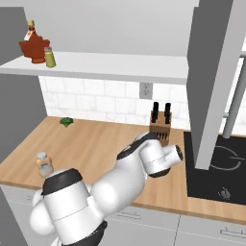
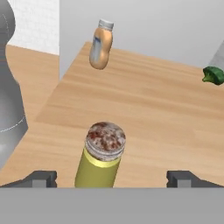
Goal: Put the shaker and condiment bottle from the counter next to their counterparts in the cabinet.
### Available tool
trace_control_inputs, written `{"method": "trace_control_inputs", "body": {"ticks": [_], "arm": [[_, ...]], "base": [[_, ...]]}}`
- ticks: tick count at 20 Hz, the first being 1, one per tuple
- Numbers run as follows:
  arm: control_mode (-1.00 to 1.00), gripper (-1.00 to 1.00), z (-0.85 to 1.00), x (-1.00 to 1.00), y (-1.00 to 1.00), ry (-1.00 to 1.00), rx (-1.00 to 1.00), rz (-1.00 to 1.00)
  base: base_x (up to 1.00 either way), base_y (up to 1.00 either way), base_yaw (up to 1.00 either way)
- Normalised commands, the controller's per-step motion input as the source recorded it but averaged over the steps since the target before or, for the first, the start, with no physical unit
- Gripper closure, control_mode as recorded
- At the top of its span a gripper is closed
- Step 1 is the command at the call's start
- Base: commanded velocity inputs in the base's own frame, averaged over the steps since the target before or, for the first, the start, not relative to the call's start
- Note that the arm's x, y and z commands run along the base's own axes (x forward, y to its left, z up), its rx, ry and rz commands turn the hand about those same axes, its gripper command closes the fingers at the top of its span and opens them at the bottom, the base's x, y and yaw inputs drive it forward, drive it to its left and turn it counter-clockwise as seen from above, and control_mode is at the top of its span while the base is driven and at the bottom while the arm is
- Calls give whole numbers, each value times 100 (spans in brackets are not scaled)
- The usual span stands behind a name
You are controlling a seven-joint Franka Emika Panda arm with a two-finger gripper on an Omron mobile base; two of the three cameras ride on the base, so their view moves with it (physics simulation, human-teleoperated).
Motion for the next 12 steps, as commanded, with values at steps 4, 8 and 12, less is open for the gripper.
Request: {"method": "trace_control_inputs", "body": {"ticks": [4,8,12], "arm": [[-100,-100,-2,-3,17,0,0,0],[-100,-100,-3,-1,28,0,2,0],[-100,-100,-2,-9,30,0,1,0]], "base": [[0,0,0],[0,0,0],[0,0,0]]}}
